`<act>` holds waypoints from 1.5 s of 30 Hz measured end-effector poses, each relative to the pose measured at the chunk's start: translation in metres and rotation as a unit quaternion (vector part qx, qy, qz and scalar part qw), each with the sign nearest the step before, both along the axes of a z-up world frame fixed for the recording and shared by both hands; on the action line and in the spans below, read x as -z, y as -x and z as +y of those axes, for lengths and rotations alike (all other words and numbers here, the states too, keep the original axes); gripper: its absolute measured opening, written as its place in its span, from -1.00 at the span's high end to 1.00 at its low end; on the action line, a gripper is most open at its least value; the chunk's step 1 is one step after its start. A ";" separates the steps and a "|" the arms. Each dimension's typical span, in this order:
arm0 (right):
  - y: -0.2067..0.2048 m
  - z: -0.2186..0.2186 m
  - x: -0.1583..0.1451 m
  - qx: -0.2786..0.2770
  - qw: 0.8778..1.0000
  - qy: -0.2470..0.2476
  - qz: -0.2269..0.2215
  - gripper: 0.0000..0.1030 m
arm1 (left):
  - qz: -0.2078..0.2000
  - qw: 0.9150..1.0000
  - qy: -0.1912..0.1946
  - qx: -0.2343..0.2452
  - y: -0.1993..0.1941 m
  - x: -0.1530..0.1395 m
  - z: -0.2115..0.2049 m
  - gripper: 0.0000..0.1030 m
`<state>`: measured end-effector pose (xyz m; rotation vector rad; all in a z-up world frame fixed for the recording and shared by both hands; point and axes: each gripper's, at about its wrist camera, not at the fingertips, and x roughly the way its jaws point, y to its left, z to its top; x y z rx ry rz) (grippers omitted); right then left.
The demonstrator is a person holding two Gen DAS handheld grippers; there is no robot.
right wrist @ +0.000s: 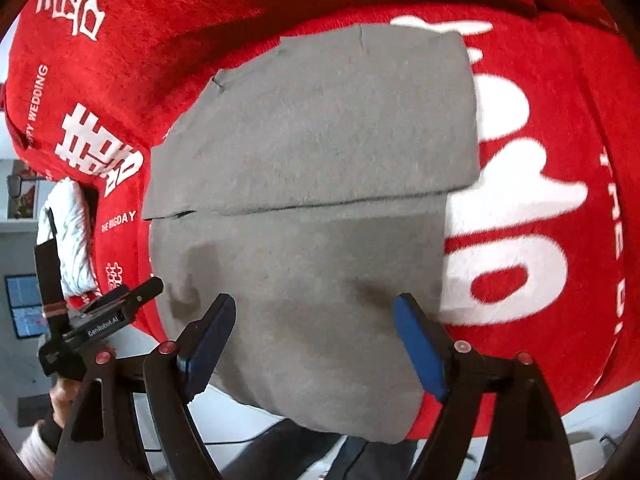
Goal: Fold small clothes
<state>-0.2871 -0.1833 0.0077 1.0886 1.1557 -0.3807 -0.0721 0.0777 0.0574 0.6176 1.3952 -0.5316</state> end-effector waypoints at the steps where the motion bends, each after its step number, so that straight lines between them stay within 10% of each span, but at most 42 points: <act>1: 0.000 0.002 0.002 0.003 1.000 -0.003 -0.001 -0.63 | 0.001 1.000 0.000 0.001 0.000 0.000 0.002 -0.98; 26: 0.079 0.119 0.068 0.033 0.995 -0.072 0.055 -0.63 | 0.109 0.994 0.004 0.009 0.021 0.056 0.152 -0.97; 45: 0.088 0.163 0.163 0.000 0.990 -0.123 0.068 -0.63 | 0.208 0.978 0.018 -0.014 0.053 0.129 0.170 -0.97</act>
